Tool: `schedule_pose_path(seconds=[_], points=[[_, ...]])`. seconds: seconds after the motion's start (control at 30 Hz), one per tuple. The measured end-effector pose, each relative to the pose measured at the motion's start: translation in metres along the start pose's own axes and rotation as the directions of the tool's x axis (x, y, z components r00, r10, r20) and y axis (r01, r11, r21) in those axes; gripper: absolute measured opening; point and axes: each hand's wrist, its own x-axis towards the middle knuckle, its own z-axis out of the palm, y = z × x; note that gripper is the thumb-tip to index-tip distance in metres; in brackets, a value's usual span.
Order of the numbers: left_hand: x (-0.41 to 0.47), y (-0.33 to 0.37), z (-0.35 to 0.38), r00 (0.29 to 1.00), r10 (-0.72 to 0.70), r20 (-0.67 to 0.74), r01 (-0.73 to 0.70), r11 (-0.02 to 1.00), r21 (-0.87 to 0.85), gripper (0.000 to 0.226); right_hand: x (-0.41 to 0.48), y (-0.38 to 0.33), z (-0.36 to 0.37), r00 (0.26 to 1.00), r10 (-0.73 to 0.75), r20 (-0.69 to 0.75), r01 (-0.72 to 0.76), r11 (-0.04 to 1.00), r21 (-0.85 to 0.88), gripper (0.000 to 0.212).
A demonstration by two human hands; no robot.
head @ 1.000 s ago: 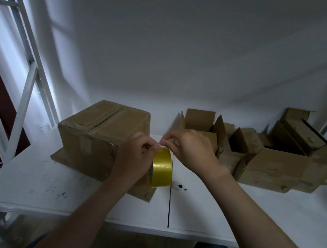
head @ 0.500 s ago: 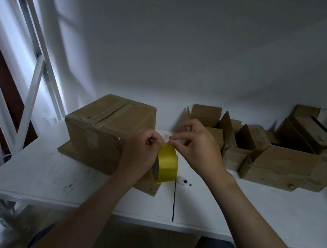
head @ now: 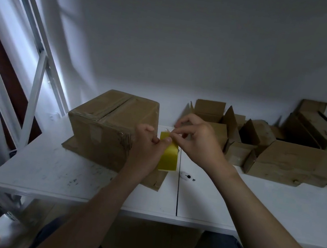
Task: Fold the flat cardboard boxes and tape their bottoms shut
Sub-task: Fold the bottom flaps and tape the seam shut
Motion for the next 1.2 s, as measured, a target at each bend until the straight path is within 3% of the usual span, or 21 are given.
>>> schedule_pose_path(seconds=[0.1,0.2,0.27,0.33,0.4,0.47,0.53,0.67,0.77,0.9,0.97,1.13,1.2], points=[[-0.001,-0.001,0.000,0.991,-0.094,0.093,0.101,0.992,-0.071,0.046,-0.003,0.000,0.000,0.999,-0.035,-0.014,0.035,0.999,-0.034,0.010],[0.001,0.002,-0.001,0.988,-0.109,0.114,0.119,0.989,-0.086,0.049,-0.008,-0.004,0.000,0.977,-0.213,0.002,0.204,0.930,-0.307,0.020],[0.003,0.005,-0.002,0.987,-0.108,0.121,0.121,0.986,-0.111,0.056,-0.011,-0.005,0.001,0.969,-0.243,-0.036,0.216,0.913,-0.346,0.019],[0.005,0.005,-0.003,0.986,-0.094,0.141,0.109,0.989,-0.099,0.061,-0.013,-0.004,0.003,0.982,-0.159,-0.103,0.126,0.955,-0.268,0.014],[0.004,0.004,-0.006,0.984,-0.084,0.159,0.099,0.991,-0.093,0.055,-0.013,-0.004,0.005,0.991,0.081,-0.110,-0.087,0.995,-0.051,0.009],[0.003,-0.002,-0.010,0.981,-0.080,0.175,0.092,0.994,-0.063,0.052,-0.010,-0.007,0.008,0.941,0.338,-0.014,-0.330,0.928,0.171,0.017],[0.000,-0.007,-0.016,0.982,-0.068,0.178,0.075,0.997,-0.032,0.051,-0.008,-0.010,0.011,0.884,0.465,0.055,-0.463,0.854,0.238,0.030],[-0.006,-0.020,-0.036,0.991,-0.083,0.107,0.085,0.996,-0.015,0.050,-0.003,-0.017,0.025,0.799,0.544,0.256,-0.601,0.736,0.312,0.038],[-0.009,-0.031,-0.050,0.995,-0.096,0.043,0.096,0.995,-0.002,0.046,0.001,-0.027,0.047,0.795,0.499,0.346,-0.607,0.641,0.470,0.034],[-0.005,-0.048,-0.073,0.987,-0.139,-0.083,0.139,0.990,-0.007,0.043,0.012,-0.037,0.075,0.826,0.425,0.370,-0.560,0.691,0.457,0.013],[0.002,-0.062,-0.088,0.982,-0.157,-0.104,0.161,0.986,0.034,0.038,0.018,-0.036,0.089,0.820,0.412,0.397,-0.553,0.749,0.366,0.005],[0.021,-0.107,-0.137,0.967,-0.226,-0.120,0.249,0.938,0.241,0.039,0.029,-0.032,0.120,0.855,0.396,0.335,-0.437,0.898,0.055,0.008],[0.031,-0.132,-0.158,0.955,-0.266,-0.134,0.293,0.916,0.273,0.041,0.035,-0.033,0.134,0.889,0.325,0.322,-0.343,0.939,-0.001,0.026]])
